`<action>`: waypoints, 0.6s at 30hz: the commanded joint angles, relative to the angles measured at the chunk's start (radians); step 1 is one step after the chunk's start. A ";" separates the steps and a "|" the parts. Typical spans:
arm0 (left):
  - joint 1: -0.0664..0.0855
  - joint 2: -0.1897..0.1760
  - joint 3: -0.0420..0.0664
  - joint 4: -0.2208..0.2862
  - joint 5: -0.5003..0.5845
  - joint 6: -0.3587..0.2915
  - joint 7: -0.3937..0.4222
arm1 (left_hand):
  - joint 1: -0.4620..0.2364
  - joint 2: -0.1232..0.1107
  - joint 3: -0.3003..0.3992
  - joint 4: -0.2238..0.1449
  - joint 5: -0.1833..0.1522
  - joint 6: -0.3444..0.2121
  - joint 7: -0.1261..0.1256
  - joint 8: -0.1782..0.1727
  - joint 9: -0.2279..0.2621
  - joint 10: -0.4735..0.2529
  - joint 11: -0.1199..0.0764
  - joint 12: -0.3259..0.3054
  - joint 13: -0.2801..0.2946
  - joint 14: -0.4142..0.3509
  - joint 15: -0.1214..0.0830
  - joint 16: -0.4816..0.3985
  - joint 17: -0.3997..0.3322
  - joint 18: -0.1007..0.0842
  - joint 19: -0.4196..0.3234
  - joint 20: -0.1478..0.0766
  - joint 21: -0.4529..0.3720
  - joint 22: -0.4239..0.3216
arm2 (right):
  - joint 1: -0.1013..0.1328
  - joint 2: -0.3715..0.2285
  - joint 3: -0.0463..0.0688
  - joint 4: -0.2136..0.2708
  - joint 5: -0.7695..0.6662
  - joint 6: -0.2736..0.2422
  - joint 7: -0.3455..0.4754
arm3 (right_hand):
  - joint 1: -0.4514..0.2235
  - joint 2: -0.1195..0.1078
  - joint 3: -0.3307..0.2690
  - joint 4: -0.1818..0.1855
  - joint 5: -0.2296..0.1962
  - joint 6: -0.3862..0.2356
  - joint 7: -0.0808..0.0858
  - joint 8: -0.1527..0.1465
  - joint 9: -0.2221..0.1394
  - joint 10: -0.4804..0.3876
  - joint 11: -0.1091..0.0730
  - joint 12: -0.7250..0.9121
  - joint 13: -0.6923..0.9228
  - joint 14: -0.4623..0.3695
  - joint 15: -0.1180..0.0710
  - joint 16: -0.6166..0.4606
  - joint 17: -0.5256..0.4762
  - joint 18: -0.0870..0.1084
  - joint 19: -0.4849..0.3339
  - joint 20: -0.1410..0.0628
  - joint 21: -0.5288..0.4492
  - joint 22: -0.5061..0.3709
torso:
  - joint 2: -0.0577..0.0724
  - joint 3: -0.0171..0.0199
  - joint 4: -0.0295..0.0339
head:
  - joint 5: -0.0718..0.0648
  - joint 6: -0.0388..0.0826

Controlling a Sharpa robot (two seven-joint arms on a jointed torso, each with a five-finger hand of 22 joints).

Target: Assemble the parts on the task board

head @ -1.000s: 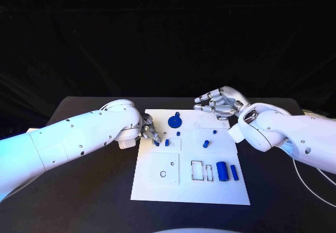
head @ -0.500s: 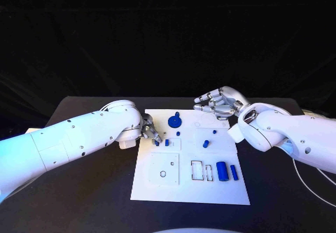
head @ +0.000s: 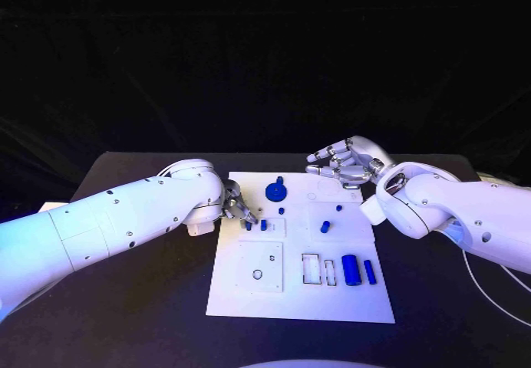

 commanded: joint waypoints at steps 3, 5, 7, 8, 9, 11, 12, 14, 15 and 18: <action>-0.005 -0.005 -0.003 0.003 -0.012 -0.012 -0.026 | -0.010 0.001 -0.021 0.007 -0.001 0.008 -0.002 -0.007 -0.002 0.007 -0.001 0.002 0.001 0.107 -0.006 0.003 0.263 -0.013 0.065 -0.007 0.003 0.209 | 0.000 0.002 0.000 -0.001 -0.008 0.019 0.004 | -0.009 0.005 -0.009 -0.001 0.004 0.006 -0.001 0.001 0.001 0.004 -0.005 0.003 -0.001 0.070 -0.005 -0.007 0.122 0.019 -0.008 -0.001 -0.008 -0.003 | 0.000 -0.0005 -0.0002 | -0.001 0.000; -0.005 -0.010 -0.002 0.008 -0.013 -0.021 -0.024 | -0.011 0.001 -0.044 0.018 0.000 0.009 -0.002 -0.007 -0.003 0.007 -0.001 0.002 0.002 0.107 -0.006 0.003 0.263 -0.013 0.065 -0.007 0.003 0.209 | 0.000 0.002 0.000 -0.001 -0.008 0.019 0.004 | -0.010 0.005 -0.009 0.000 0.005 0.005 -0.001 0.001 0.001 0.003 -0.005 0.003 -0.002 0.070 -0.005 -0.007 0.122 0.019 -0.008 -0.001 -0.008 -0.003 | 0.000 -0.0007 0.0003 | -0.001 0.000; -0.005 -0.016 -0.002 0.014 -0.013 -0.030 -0.021 | -0.014 0.001 -0.062 0.027 -0.001 0.010 -0.002 -0.008 -0.004 0.008 -0.001 0.002 0.003 0.107 -0.006 0.003 0.263 -0.013 0.065 -0.007 0.003 0.209 | 0.000 0.002 0.000 -0.002 -0.007 0.019 0.004 | -0.010 0.005 -0.009 0.000 0.005 0.005 -0.001 0.001 0.001 0.003 -0.005 0.003 -0.002 0.070 -0.005 -0.007 0.121 0.019 -0.008 -0.001 -0.008 -0.003 | -0.001 -0.0008 0.0004 | -0.002 0.000; -0.005 -0.017 -0.002 0.016 -0.013 -0.033 -0.021 | -0.015 0.002 -0.069 0.031 -0.001 0.011 -0.001 -0.008 -0.004 0.008 -0.001 0.003 0.003 0.107 -0.006 0.003 0.263 -0.013 0.066 -0.007 0.003 0.209 | 0.000 0.002 0.000 -0.002 -0.007 0.019 0.004 | -0.010 0.005 -0.009 0.000 0.005 0.005 -0.001 0.001 0.001 0.003 -0.005 0.003 -0.002 0.070 -0.005 -0.007 0.121 0.019 -0.008 -0.001 -0.008 -0.003 | -0.001 -0.0008 0.0004 | -0.002 0.000; -0.005 -0.021 -0.001 0.020 -0.013 -0.037 -0.020 | -0.018 0.002 -0.082 0.038 -0.001 0.012 -0.001 -0.007 -0.004 0.009 -0.001 0.003 0.005 0.107 -0.006 0.003 0.263 -0.013 0.066 -0.007 0.004 0.210 | 0.000 0.003 0.000 -0.003 -0.007 0.019 0.004 | -0.010 0.005 -0.009 0.000 0.005 0.005 -0.001 0.001 0.001 0.003 -0.005 0.003 -0.002 0.070 -0.005 -0.007 0.121 0.019 -0.008 -0.001 -0.008 -0.003 | -0.001 -0.0008 0.0004 | -0.001 0.000; -0.005 -0.028 -0.001 0.027 -0.013 -0.045 -0.018 | -0.021 0.004 -0.104 0.050 -0.002 0.013 -0.002 -0.007 -0.004 0.010 -0.001 0.004 0.007 0.107 -0.006 0.003 0.263 -0.014 0.067 -0.007 0.005 0.211 | 0.000 0.003 0.000 -0.003 -0.007 0.019 0.004 | -0.010 0.005 -0.009 0.000 0.005 0.005 -0.001 0.001 0.001 0.003 -0.005 0.003 -0.002 0.070 -0.005 -0.007 0.121 0.019 -0.008 -0.001 -0.008 -0.003 | 0.000 -0.0008 0.0010 | -0.002 0.000; -0.005 -0.031 -0.001 0.031 -0.013 -0.051 -0.018 | -0.020 0.005 -0.114 0.054 -0.002 0.013 -0.002 -0.007 -0.005 0.010 -0.001 0.005 0.007 0.107 -0.006 0.003 0.263 -0.014 0.067 -0.007 0.005 0.212 | 0.000 0.003 0.000 -0.003 -0.007 0.019 0.003 | -0.010 0.005 -0.009 0.000 0.005 0.005 -0.001 0.001 0.001 0.003 -0.005 0.003 -0.002 0.070 -0.005 -0.007 0.121 0.019 -0.008 -0.001 -0.008 -0.003 | 0.000 -0.0008 0.0010 | -0.001 0.001; -0.005 -0.039 0.000 0.040 -0.013 -0.062 -0.016 | -0.019 0.008 -0.128 0.062 -0.001 0.014 -0.003 -0.007 -0.005 0.010 -0.001 0.005 0.008 0.107 -0.006 0.003 0.263 -0.014 0.068 -0.007 0.006 0.212 | 0.000 0.003 0.000 -0.004 -0.007 0.020 0.003 | -0.010 0.005 -0.009 0.000 0.005 0.005 -0.001 0.001 0.001 0.003 -0.005 0.003 -0.002 0.070 -0.005 -0.007 0.121 0.019 -0.008 -0.001 -0.008 -0.003 | -0.001 -0.0004 0.0013 | -0.001 0.001; -0.005 -0.043 0.000 0.045 -0.013 -0.069 -0.014 | -0.018 0.010 -0.136 0.066 -0.001 0.014 -0.003 -0.007 -0.005 0.010 -0.001 0.005 0.009 0.107 -0.007 0.003 0.263 -0.014 0.068 -0.008 0.006 0.213 | -0.001 0.003 0.000 -0.004 -0.007 0.020 0.003 | -0.010 0.005 -0.009 0.000 0.005 0.005 -0.001 0.001 0.001 0.003 -0.005 0.003 -0.002 0.070 -0.005 -0.007 0.121 0.019 -0.008 -0.001 -0.008 -0.003 | -0.001 -0.0004 0.0013 | -0.001 0.001; -0.005 -0.054 0.004 0.059 -0.009 -0.089 -0.010 | -0.019 0.014 -0.162 0.082 -0.002 0.014 -0.003 -0.007 -0.006 0.011 -0.002 0.005 0.009 0.107 -0.007 0.003 0.263 -0.014 0.068 -0.008 0.006 0.213 | -0.001 0.004 0.000 -0.005 -0.007 0.020 0.003 | -0.011 0.006 -0.011 0.001 0.006 0.005 -0.001 0.001 0.001 0.004 -0.005 0.004 -0.001 0.070 -0.005 -0.007 0.122 0.019 -0.007 -0.001 -0.008 -0.003 | 0.000 -0.0006 0.0007 | 0.000 0.001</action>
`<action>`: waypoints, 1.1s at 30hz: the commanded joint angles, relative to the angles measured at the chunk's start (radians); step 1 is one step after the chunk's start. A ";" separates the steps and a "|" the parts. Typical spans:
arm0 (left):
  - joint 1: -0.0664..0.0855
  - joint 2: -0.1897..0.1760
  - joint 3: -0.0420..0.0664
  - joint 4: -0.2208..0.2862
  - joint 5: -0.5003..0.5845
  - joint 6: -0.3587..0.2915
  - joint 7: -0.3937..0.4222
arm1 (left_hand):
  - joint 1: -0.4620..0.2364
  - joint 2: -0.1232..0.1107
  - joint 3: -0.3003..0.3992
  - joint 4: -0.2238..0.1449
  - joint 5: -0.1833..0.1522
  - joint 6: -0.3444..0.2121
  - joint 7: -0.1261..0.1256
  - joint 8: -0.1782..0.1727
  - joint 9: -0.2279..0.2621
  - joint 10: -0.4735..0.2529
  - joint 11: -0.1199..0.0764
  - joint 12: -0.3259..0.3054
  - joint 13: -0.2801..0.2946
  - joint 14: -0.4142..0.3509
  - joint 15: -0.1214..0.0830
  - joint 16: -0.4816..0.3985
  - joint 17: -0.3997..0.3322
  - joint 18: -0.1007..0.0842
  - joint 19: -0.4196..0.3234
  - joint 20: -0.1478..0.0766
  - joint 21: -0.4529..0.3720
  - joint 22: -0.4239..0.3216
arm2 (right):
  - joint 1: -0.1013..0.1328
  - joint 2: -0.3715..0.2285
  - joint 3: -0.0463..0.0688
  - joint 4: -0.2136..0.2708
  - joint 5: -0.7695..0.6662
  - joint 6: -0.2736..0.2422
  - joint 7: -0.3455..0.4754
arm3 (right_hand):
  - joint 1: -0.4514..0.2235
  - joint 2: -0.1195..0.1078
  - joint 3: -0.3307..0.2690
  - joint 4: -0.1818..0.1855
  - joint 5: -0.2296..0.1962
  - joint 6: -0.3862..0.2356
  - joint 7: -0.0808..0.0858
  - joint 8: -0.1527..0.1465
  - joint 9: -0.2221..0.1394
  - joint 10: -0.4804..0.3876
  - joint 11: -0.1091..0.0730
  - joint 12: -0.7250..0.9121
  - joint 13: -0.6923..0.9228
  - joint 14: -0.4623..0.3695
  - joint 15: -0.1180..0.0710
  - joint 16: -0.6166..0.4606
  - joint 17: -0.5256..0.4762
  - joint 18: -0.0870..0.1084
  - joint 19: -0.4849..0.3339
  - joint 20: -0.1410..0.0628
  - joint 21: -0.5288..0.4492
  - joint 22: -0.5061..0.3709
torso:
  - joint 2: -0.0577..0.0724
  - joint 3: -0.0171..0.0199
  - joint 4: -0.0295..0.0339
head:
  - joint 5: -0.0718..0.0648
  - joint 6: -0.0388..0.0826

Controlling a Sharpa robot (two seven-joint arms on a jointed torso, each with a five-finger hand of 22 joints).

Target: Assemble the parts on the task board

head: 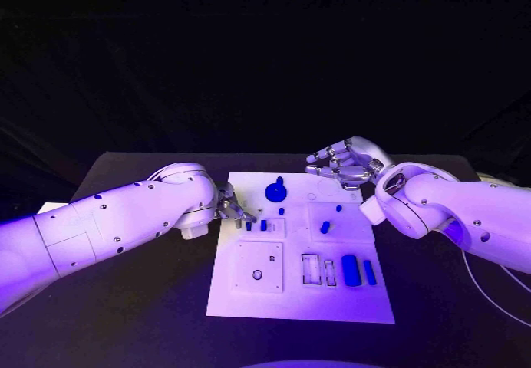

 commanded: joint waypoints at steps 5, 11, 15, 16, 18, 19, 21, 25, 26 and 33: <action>0.000 -0.020 0.011 0.030 0.021 -0.099 0.022 | -0.001 0.013 -0.067 0.036 -0.002 0.006 -0.003 0.005 -0.002 0.004 0.001 -0.002 -0.004 0.107 -0.008 0.003 0.263 -0.013 0.067 -0.009 0.003 0.212 | -0.001 0.002 0.000 -0.001 -0.008 0.016 0.003 | -0.007 0.001 -0.006 0.002 0.006 0.005 -0.001 0.001 0.001 0.004 -0.005 0.004 0.000 0.070 -0.005 -0.003 0.121 0.019 -0.007 -0.001 -0.004 -0.001 | 0.000 -0.0002 -0.0003 | 0.001 0.002; 0.000 -0.036 0.014 0.035 0.126 -0.254 0.140 | -0.020 0.037 -0.156 0.049 -0.001 -0.040 0.013 -0.013 -0.008 -0.072 0.016 -0.122 -0.129 0.107 -0.001 0.003 0.263 0.010 0.017 -0.004 -0.079 0.143 | -0.001 0.002 -0.001 -0.002 -0.007 0.016 0.002 | -0.007 0.001 -0.006 0.002 0.006 0.005 -0.001 0.001 0.001 0.004 -0.005 0.004 0.000 0.070 -0.005 -0.003 0.121 0.019 -0.007 -0.001 -0.004 -0.001 | 0.000 0.0012 -0.0011 | -0.001 0.004; 0.000 -0.046 0.014 0.036 0.176 -0.345 0.263 | 0.045 0.045 -0.202 0.041 0.003 -0.174 0.076 -0.069 -0.043 -0.366 0.072 -0.489 -0.478 -0.012 0.050 -0.204 -0.003 0.098 -0.234 0.031 -0.480 -0.171 | -0.001 0.000 -0.001 -0.002 -0.007 0.016 0.001 | -0.007 0.001 -0.006 0.002 0.006 0.005 -0.001 0.001 0.001 0.004 -0.005 0.004 0.000 0.070 -0.005 -0.003 0.121 0.019 -0.007 -0.001 -0.004 -0.001 | 0.001 0.0012 0.0001 | -0.005 0.006; 0.000 -0.047 0.014 0.036 0.171 -0.357 0.291 | 0.091 0.043 -0.201 0.025 0.004 -0.200 0.093 -0.079 -0.053 -0.397 0.084 -0.511 -0.494 -0.062 0.060 -0.286 -0.094 0.118 -0.305 0.042 -0.599 -0.261 | -0.001 -0.001 -0.001 -0.002 -0.007 0.016 0.001 | -0.007 0.001 -0.006 0.002 0.006 0.005 -0.001 0.001 0.001 0.004 -0.005 0.004 0.000 0.070 -0.005 -0.003 0.121 0.019 -0.007 -0.001 -0.004 -0.001 | 0.001 0.0013 0.0001 | -0.005 0.006; 0.000 -0.048 0.013 0.037 0.149 -0.368 0.349 | 0.194 0.043 -0.185 -0.009 0.005 -0.244 0.118 -0.102 -0.077 -0.458 0.113 -0.562 -0.532 -0.172 0.081 -0.457 -0.271 0.137 -0.396 0.064 -0.756 -0.373 | -0.001 -0.002 -0.001 -0.001 -0.007 0.016 0.000 | -0.007 0.001 -0.006 0.002 0.006 0.005 -0.001 0.001 0.001 0.004 -0.005 0.004 0.000 0.070 -0.005 -0.003 0.121 0.019 -0.007 -0.001 -0.004 -0.001 | 0.002 0.0010 -0.0007 | -0.006 0.008; 0.000 -0.046 0.012 0.036 0.138 -0.369 0.382 | 0.238 0.047 -0.176 -0.018 0.001 -0.260 0.135 -0.116 -0.095 -0.493 0.131 -0.599 -0.562 -0.240 0.096 -0.562 -0.373 0.139 -0.416 0.074 -0.796 -0.399 | -0.001 -0.002 -0.001 -0.001 -0.007 0.016 0.000 | -0.007 0.001 -0.006 0.002 0.006 0.005 -0.001 0.001 0.001 0.004 -0.005 0.004 0.000 0.070 -0.005 -0.003 0.121 0.019 -0.007 -0.001 -0.004 -0.001 | 0.002 0.0014 -0.0006 | -0.007 0.008; 0.000 -0.040 0.010 0.033 0.111 -0.368 0.436 | 0.338 0.062 -0.135 -0.056 0.008 -0.277 0.149 -0.139 -0.124 -0.542 0.145 -0.659 -0.611 -0.324 0.109 -0.684 -0.491 0.138 -0.438 0.089 -0.843 -0.431 | -0.001 -0.003 -0.001 -0.002 -0.007 0.016 0.000 | -0.007 0.001 -0.006 0.002 0.006 0.005 -0.001 0.001 0.001 0.004 -0.005 0.004 0.000 0.070 -0.005 -0.003 0.121 0.019 -0.007 -0.001 -0.004 -0.001 | 0.002 0.0014 -0.0010 | -0.007 0.009; -0.001 -0.008 0.003 0.012 -0.014 -0.362 0.578 | 0.499 0.044 -0.011 -0.126 -0.001 -0.254 0.154 -0.232 -0.240 -0.547 0.159 -0.818 -0.778 -0.350 0.119 -0.753 -0.557 0.148 -0.443 0.108 -0.906 -0.480 | -0.001 -0.001 -0.001 -0.003 -0.007 0.016 0.000 | -0.008 0.003 -0.007 0.003 0.007 0.006 -0.001 0.001 0.001 0.004 -0.005 0.004 0.000 0.070 -0.005 -0.003 0.122 0.019 -0.007 -0.001 -0.004 -0.001 | 0.003 -0.0003 -0.0024 | -0.013 0.011; -0.002 0.002 0.001 0.005 -0.050 -0.361 0.602 | 0.513 0.029 0.016 -0.135 -0.023 -0.223 0.149 -0.262 -0.283 -0.520 0.161 -0.863 -0.835 -0.342 0.115 -0.766 -0.577 0.149 -0.435 0.108 -0.913 -0.487 | -0.001 -0.001 -0.002 -0.004 -0.007 0.016 -0.001 | -0.008 0.003 -0.007 0.003 0.007 0.006 -0.001 0.001 0.001 0.004 -0.005 0.004 0.000 0.070 -0.005 -0.003 0.122 0.019 -0.007 -0.001 -0.004 -0.001 | 0.003 -0.0004 -0.0030 | -0.014 0.012; -0.008 0.065 -0.012 -0.051 -0.256 -0.341 0.668 | 0.496 -0.021 0.035 -0.157 -0.097 -0.149 0.141 -0.360 -0.403 -0.457 0.156 -0.997 -1.002 -0.273 0.111 -0.789 -0.638 0.151 -0.379 0.103 -0.930 -0.512 | -0.001 0.003 -0.002 -0.005 -0.008 0.018 -0.001 | -0.007 0.003 -0.007 0.002 0.008 0.006 -0.001 0.001 0.002 0.004 -0.005 0.004 -0.001 0.070 -0.005 -0.003 0.121 0.019 -0.007 -0.001 -0.004 -0.001 | 0.004 0.0001 -0.0061 | -0.017 0.016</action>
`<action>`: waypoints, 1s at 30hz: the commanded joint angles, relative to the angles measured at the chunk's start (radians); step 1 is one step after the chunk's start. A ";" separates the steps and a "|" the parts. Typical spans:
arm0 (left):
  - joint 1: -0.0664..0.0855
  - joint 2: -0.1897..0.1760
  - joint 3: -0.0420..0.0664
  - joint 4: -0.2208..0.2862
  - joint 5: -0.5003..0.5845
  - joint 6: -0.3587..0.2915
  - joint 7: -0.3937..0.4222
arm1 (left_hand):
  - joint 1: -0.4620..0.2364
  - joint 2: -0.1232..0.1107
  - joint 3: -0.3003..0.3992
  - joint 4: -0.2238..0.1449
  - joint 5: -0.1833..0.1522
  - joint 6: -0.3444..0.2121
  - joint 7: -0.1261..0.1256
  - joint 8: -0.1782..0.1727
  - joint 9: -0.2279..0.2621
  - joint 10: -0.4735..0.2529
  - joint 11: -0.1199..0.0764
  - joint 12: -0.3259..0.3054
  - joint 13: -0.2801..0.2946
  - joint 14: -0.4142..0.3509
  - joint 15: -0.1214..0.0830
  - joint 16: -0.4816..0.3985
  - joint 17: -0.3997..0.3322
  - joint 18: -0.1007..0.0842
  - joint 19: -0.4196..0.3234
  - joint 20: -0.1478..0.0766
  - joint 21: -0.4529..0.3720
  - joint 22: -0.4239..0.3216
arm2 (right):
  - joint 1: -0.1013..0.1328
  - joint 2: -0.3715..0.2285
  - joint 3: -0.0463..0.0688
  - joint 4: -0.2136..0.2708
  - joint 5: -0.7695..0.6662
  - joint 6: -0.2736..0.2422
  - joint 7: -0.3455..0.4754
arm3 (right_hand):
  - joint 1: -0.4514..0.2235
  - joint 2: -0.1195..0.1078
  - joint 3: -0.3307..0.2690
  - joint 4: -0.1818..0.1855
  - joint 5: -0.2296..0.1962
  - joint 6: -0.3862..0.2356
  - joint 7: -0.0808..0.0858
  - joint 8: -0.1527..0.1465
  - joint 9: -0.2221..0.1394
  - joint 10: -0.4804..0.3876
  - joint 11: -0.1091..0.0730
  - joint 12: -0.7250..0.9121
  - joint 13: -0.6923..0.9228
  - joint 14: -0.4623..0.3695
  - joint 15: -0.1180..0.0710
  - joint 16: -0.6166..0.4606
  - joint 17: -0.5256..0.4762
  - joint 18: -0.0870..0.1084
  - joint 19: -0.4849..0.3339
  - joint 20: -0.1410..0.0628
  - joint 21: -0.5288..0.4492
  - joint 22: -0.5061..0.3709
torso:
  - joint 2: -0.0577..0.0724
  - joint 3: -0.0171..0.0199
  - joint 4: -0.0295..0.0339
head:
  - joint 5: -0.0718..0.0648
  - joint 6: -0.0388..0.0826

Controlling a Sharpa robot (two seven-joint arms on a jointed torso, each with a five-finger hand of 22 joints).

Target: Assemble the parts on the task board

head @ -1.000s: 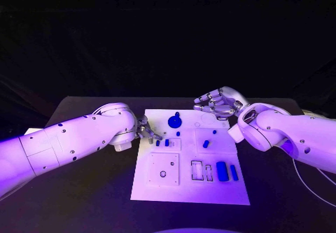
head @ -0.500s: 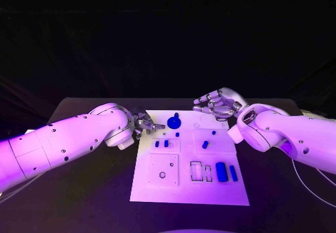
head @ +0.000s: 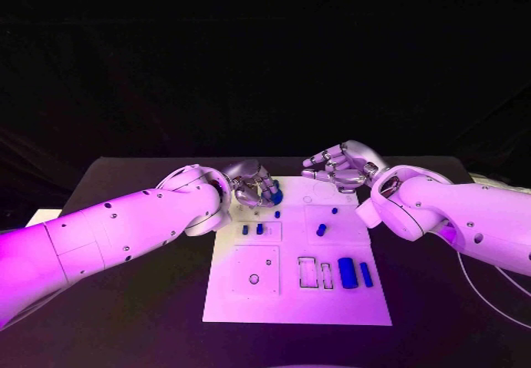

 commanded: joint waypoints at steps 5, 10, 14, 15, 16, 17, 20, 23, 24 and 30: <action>-0.006 0.053 -0.006 -0.059 -0.290 0.039 0.103 | -0.030 -0.012 -0.016 -0.003 -0.011 0.069 -0.003 -0.050 -0.069 0.050 -0.006 -0.069 -0.096 0.215 -0.008 0.258 0.215 0.013 0.152 -0.012 0.073 0.033 | -0.001 0.004 0.000 0.000 -0.009 0.015 0.000 | -0.007 0.004 -0.005 0.001 0.004 0.006 -0.001 0.001 0.002 0.004 -0.005 0.004 -0.001 0.070 -0.005 -0.003 0.121 0.019 -0.007 -0.001 -0.004 -0.001 | 0.002 -0.0007 -0.0019 | -0.004 0.003; -0.009 0.081 -0.008 -0.086 -0.348 0.081 0.080 | -0.040 -0.012 -0.012 -0.004 -0.011 0.113 -0.009 -0.077 -0.107 0.102 -0.013 -0.106 -0.145 0.317 -0.015 0.507 0.472 -0.042 0.315 -0.022 0.397 0.289 | -0.001 0.006 0.000 0.000 -0.010 0.017 -0.001 | -0.005 0.005 -0.005 0.000 0.005 0.006 -0.001 0.001 0.002 0.004 -0.005 0.005 0.000 0.071 -0.005 -0.003 0.123 0.019 -0.007 -0.001 -0.004 0.000 | 0.002 -0.0006 -0.0017 | -0.005 0.004; -0.013 0.102 -0.009 -0.104 -0.373 0.102 0.065 | -0.045 -0.014 -0.008 -0.004 -0.011 0.132 -0.011 -0.088 -0.122 0.128 -0.017 -0.125 -0.164 0.331 -0.020 0.538 0.495 -0.056 0.349 -0.026 0.480 0.357 | -0.001 0.007 0.000 0.001 -0.011 0.016 0.000 | -0.005 0.005 -0.005 0.000 0.005 0.006 -0.001 0.001 0.002 0.004 -0.005 0.005 0.000 0.071 -0.005 -0.003 0.123 0.019 -0.007 -0.001 -0.004 0.000 | 0.002 -0.0010 -0.0023 | -0.006 0.003; -0.014 0.106 -0.009 -0.108 -0.377 0.108 0.062 | -0.046 -0.014 -0.008 -0.004 -0.011 0.136 -0.012 -0.090 -0.124 0.132 -0.017 -0.128 -0.167 0.332 -0.020 0.538 0.491 -0.058 0.354 -0.027 0.492 0.367 | -0.001 0.008 0.000 0.001 -0.011 0.015 0.000 | -0.005 0.005 -0.005 0.000 0.005 0.006 -0.001 0.001 0.002 0.004 -0.005 0.005 0.000 0.071 -0.005 -0.003 0.123 0.019 -0.007 -0.001 -0.004 0.000 | 0.001 -0.0008 -0.0021 | -0.006 0.003; -0.015 0.111 -0.009 -0.112 -0.380 0.114 0.060 | -0.047 -0.014 -0.007 -0.004 -0.011 0.139 -0.012 -0.091 -0.125 0.136 -0.018 -0.131 -0.169 0.332 -0.021 0.537 0.487 -0.060 0.358 -0.027 0.502 0.376 | -0.001 0.008 0.000 0.001 -0.011 0.015 0.000 | -0.005 0.005 -0.005 0.000 0.005 0.006 -0.001 0.001 0.002 0.004 -0.005 0.005 0.000 0.071 -0.005 -0.003 0.123 0.019 -0.007 -0.001 -0.004 0.000 | 0.001 -0.0009 -0.0028 | -0.005 0.003; -0.016 0.115 -0.009 -0.116 -0.382 0.119 0.057 | -0.048 -0.014 -0.007 -0.004 -0.011 0.141 -0.013 -0.092 -0.127 0.138 -0.018 -0.133 -0.171 0.332 -0.021 0.535 0.483 -0.061 0.360 -0.028 0.510 0.382 | -0.001 0.008 0.000 0.001 -0.011 0.014 0.001 | -0.005 0.005 -0.005 0.000 0.005 0.006 -0.001 0.001 0.002 0.004 -0.005 0.005 0.000 0.071 -0.005 -0.003 0.123 0.019 -0.007 -0.001 -0.004 0.000 | 0.001 -0.0007 -0.0025 | -0.005 0.003; -0.019 0.124 -0.009 -0.127 -0.388 0.136 0.048 | -0.048 -0.013 -0.004 -0.004 -0.011 0.147 -0.014 -0.094 -0.130 0.144 -0.019 -0.138 -0.176 0.331 -0.023 0.529 0.468 -0.065 0.367 -0.029 0.529 0.398 | -0.001 0.009 0.000 0.001 -0.012 0.012 0.001 | -0.005 0.005 -0.005 0.000 0.005 0.006 -0.001 0.001 0.002 0.004 -0.005 0.005 0.000 0.071 -0.005 -0.003 0.123 0.019 -0.007 -0.001 -0.004 0.000 | 0.001 -0.0005 -0.0023 | -0.006 0.003; -0.021 0.129 -0.009 -0.134 -0.391 0.149 0.043 | -0.048 -0.013 -0.002 -0.005 -0.011 0.153 -0.014 -0.096 -0.132 0.149 -0.020 -0.143 -0.180 0.330 -0.023 0.522 0.454 -0.068 0.373 -0.030 0.544 0.410 | 0.000 0.009 0.000 0.001 -0.012 0.011 0.001 | -0.005 0.005 -0.005 0.000 0.005 0.006 -0.001 0.001 0.002 0.004 -0.005 0.005 0.000 0.071 -0.005 -0.003 0.123 0.019 -0.007 -0.001 -0.004 0.000 | 0.001 -0.0005 -0.0014 | -0.007 0.002; -0.022 0.131 -0.009 -0.136 -0.391 0.153 0.041 | -0.048 -0.012 -0.001 -0.005 -0.011 0.154 -0.014 -0.096 -0.133 0.151 -0.020 -0.145 -0.181 0.330 -0.024 0.522 0.452 -0.068 0.374 -0.030 0.547 0.413 | 0.000 0.009 0.000 0.001 -0.012 0.010 0.001 | -0.005 0.005 -0.005 0.000 0.005 0.006 -0.001 0.001 0.002 0.004 -0.005 0.005 0.000 0.071 -0.005 -0.003 0.123 0.019 -0.007 -0.001 -0.004 0.000 | 0.001 -0.0006 -0.0013 | -0.008 0.002; -0.026 0.139 -0.009 -0.142 -0.398 0.173 0.031 | -0.042 -0.006 0.012 -0.009 -0.010 0.173 -0.017 -0.098 -0.137 0.171 -0.024 -0.155 -0.189 0.331 -0.027 0.522 0.442 -0.072 0.381 -0.033 0.568 0.432 | 0.000 0.009 0.000 0.002 -0.012 0.008 0.002 | -0.005 0.005 -0.005 0.000 0.005 0.006 -0.001 0.001 0.002 0.004 -0.005 0.005 0.000 0.071 -0.005 -0.003 0.123 0.019 -0.007 -0.001 -0.004 0.000 | 0.001 -0.0006 -0.0010 | -0.009 0.000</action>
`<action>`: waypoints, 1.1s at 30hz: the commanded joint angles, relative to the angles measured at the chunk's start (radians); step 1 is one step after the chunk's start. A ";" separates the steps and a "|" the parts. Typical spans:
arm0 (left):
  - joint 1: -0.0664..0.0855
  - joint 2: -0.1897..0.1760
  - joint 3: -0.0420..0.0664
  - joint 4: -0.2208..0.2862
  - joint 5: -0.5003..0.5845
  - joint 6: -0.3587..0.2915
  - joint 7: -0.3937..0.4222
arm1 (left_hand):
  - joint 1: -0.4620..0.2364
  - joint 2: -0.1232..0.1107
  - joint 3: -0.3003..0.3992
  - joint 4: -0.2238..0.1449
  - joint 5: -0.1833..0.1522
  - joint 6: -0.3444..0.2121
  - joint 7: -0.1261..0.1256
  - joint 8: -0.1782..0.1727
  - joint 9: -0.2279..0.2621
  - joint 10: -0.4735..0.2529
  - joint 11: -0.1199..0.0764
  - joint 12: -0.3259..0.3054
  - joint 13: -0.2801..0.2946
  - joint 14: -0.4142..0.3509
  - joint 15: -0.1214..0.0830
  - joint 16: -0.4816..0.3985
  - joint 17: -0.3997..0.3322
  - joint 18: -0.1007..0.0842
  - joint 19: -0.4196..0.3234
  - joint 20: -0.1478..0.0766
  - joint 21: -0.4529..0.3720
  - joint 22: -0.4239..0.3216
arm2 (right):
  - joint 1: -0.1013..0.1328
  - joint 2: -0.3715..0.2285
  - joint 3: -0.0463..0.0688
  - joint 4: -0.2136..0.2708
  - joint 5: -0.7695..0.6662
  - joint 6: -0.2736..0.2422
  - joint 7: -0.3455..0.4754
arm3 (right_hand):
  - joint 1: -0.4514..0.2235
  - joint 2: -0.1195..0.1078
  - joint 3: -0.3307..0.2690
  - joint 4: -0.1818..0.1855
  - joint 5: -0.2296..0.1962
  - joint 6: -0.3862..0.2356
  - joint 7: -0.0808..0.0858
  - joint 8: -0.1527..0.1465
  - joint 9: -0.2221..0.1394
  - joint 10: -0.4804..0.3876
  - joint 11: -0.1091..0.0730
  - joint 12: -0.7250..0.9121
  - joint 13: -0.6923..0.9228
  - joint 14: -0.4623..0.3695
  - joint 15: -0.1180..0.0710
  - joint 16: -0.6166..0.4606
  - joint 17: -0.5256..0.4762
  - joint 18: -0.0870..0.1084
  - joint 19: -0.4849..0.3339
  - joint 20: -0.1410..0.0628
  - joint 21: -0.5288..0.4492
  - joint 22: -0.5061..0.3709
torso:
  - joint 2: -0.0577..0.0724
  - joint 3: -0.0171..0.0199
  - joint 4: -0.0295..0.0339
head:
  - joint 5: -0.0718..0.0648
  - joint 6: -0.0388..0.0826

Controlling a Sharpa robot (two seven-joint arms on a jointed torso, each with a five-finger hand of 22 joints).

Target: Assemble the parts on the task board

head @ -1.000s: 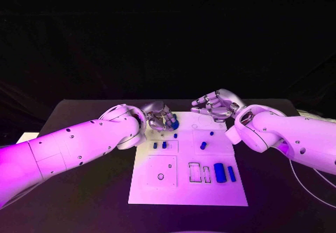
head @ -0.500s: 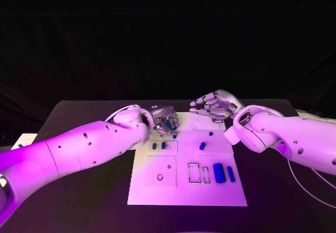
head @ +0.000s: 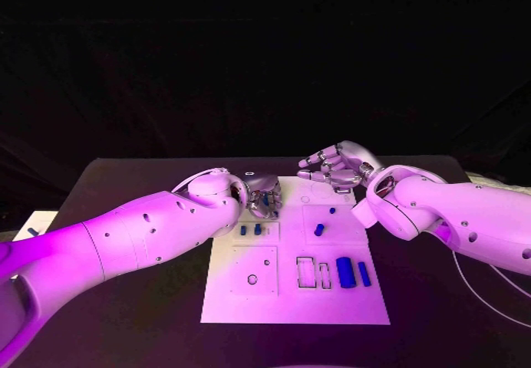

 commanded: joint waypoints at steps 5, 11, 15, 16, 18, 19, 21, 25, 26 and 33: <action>-0.005 0.012 0.000 -0.007 -0.031 0.063 -0.026 | 0.007 0.016 0.026 -0.009 -0.001 0.027 -0.003 -0.007 -0.006 0.029 -0.004 -0.014 -0.007 0.030 -0.013 -0.004 -0.011 -0.012 0.012 -0.004 0.018 0.016 | 0.000 0.001 0.000 0.003 -0.010 0.007 0.003 | -0.005 0.005 -0.005 0.000 0.005 0.006 -0.001 0.001 0.001 0.004 -0.005 0.005 0.000 0.071 -0.005 -0.003 0.123 0.019 -0.007 -0.001 -0.004 0.000 | 0.000 -0.0004 0.0001 | 0.000 -0.002; -0.013 0.022 0.001 -0.016 -0.043 0.072 -0.035 | 0.024 0.027 0.058 -0.023 -0.013 0.040 -0.003 -0.013 -0.011 0.045 -0.005 -0.030 -0.015 0.029 -0.015 -0.001 -0.018 -0.014 0.014 -0.006 0.027 0.026 | 0.000 0.001 0.000 0.003 -0.010 0.008 0.003 | -0.005 0.005 -0.005 0.000 0.005 0.006 -0.001 0.001 0.001 0.004 -0.005 0.005 0.000 0.071 -0.005 -0.003 0.123 0.019 -0.007 -0.001 -0.004 0.000 | 0.000 -0.0008 -0.0001 | -0.002 -0.003; -0.018 0.027 0.001 -0.020 -0.047 0.072 -0.038 | 0.025 0.034 0.082 -0.031 -0.020 0.053 -0.003 -0.017 -0.015 0.062 -0.006 -0.041 -0.020 0.029 -0.016 0.001 -0.023 -0.015 0.014 -0.007 0.034 0.034 | 0.000 0.002 0.000 0.003 -0.010 0.009 0.003 | -0.005 0.005 -0.005 0.000 0.005 0.006 -0.001 0.001 0.001 0.004 -0.005 0.005 0.000 0.071 -0.005 -0.003 0.123 0.019 -0.007 -0.001 -0.004 0.000 | 0.000 -0.0003 -0.0002 | -0.002 -0.004; -0.018 0.028 0.001 -0.021 -0.047 0.072 -0.038 | 0.025 0.036 0.088 -0.034 -0.021 0.056 -0.003 -0.018 -0.016 0.066 -0.006 -0.044 -0.021 0.029 -0.016 0.002 -0.024 -0.015 0.015 -0.008 0.037 0.036 | 0.000 0.002 0.000 0.003 -0.010 0.009 0.003 | -0.005 0.005 -0.005 0.000 0.005 0.006 -0.001 0.001 0.001 0.004 -0.005 0.005 0.000 0.071 -0.005 -0.003 0.123 0.019 -0.007 -0.001 -0.004 0.000 | -0.001 -0.0001 0.0004 | -0.002 -0.005; -0.020 0.030 0.001 -0.022 -0.048 0.072 -0.039 | 0.025 0.040 0.101 -0.038 -0.023 0.062 -0.003 -0.019 -0.018 0.074 -0.007 -0.049 -0.022 0.029 -0.017 0.004 -0.026 -0.016 0.015 -0.008 0.039 0.039 | 0.000 0.002 0.000 0.003 -0.010 0.009 0.003 | -0.005 0.005 -0.005 0.000 0.005 0.006 -0.001 0.001 0.001 0.004 -0.005 0.005 0.000 0.071 -0.005 -0.003 0.123 0.019 -0.007 -0.001 -0.004 0.000 | -0.001 0.0000 0.0006 | -0.004 -0.004; -0.020 0.031 0.001 -0.023 -0.049 0.072 -0.040 | 0.027 0.042 0.107 -0.041 -0.024 0.065 -0.004 -0.019 -0.018 0.077 -0.008 -0.051 -0.022 0.029 -0.017 0.005 -0.027 -0.016 0.015 -0.009 0.041 0.041 | 0.000 0.002 0.000 0.003 -0.010 0.009 0.003 | -0.005 0.005 -0.005 0.000 0.005 0.006 -0.001 0.001 0.001 0.004 -0.005 0.005 0.000 0.071 -0.005 -0.003 0.123 0.019 -0.007 -0.001 -0.004 0.000 | -0.001 -0.0002 0.0008 | -0.004 -0.004; -0.021 0.032 0.001 -0.025 -0.050 0.069 -0.040 | 0.031 0.048 0.118 -0.047 -0.026 0.073 -0.004 -0.019 -0.018 0.086 -0.010 -0.053 -0.022 0.029 -0.018 0.007 -0.026 -0.016 0.015 -0.009 0.043 0.043 | 0.000 0.002 0.000 0.003 -0.010 0.009 0.003 | -0.005 0.005 -0.005 0.000 0.005 0.006 -0.001 0.001 0.001 0.004 -0.005 0.005 0.000 0.071 -0.005 -0.003 0.123 0.019 -0.007 -0.001 -0.004 0.000 | -0.001 -0.0001 0.0008 | -0.004 -0.004; -0.022 0.034 0.001 -0.028 -0.051 0.062 -0.036 | 0.027 0.049 0.138 -0.058 -0.030 0.086 -0.004 -0.021 -0.021 0.100 -0.010 -0.063 -0.023 0.028 -0.019 0.009 -0.032 -0.017 0.015 -0.010 0.048 0.050 | 0.000 0.002 0.000 0.003 -0.010 0.009 0.003 | -0.003 0.007 -0.006 -0.001 0.007 0.006 -0.001 0.001 0.001 0.005 -0.006 0.008 0.001 0.071 -0.005 -0.002 0.124 0.019 -0.006 -0.001 -0.004 0.000 | -0.001 0.0002 0.0007 | -0.004 -0.004; -0.022 0.034 0.002 -0.029 -0.049 0.057 -0.034 | 0.025 0.049 0.140 -0.060 -0.030 0.089 -0.004 -0.021 -0.021 0.103 -0.011 -0.065 -0.023 0.028 -0.019 0.009 -0.034 -0.017 0.015 -0.010 0.049 0.051 | 0.000 0.002 0.000 0.004 -0.011 0.009 0.003 | -0.003 0.007 -0.006 -0.001 0.007 0.006 -0.001 0.001 0.001 0.005 -0.006 0.008 0.001 0.071 -0.005 -0.002 0.124 0.019 -0.006 -0.001 -0.004 0.000 | -0.001 0.0002 0.0008 | -0.004 -0.002; -0.023 0.020 0.007 -0.019 -0.025 0.016 -0.026 | 0.021 0.045 0.148 -0.067 -0.030 0.097 -0.003 -0.023 -0.022 0.111 -0.011 -0.072 -0.024 0.027 -0.019 0.009 -0.040 -0.018 0.016 -0.011 0.055 0.057 | 0.000 0.002 0.000 0.003 -0.011 0.008 0.004 | -0.003 0.007 -0.006 -0.001 0.007 0.006 -0.001 0.001 0.001 0.005 -0.006 0.008 0.001 0.071 -0.005 -0.002 0.124 0.019 -0.006 -0.001 -0.004 0.000 | -0.002 0.0000 0.0009 | -0.003 0.000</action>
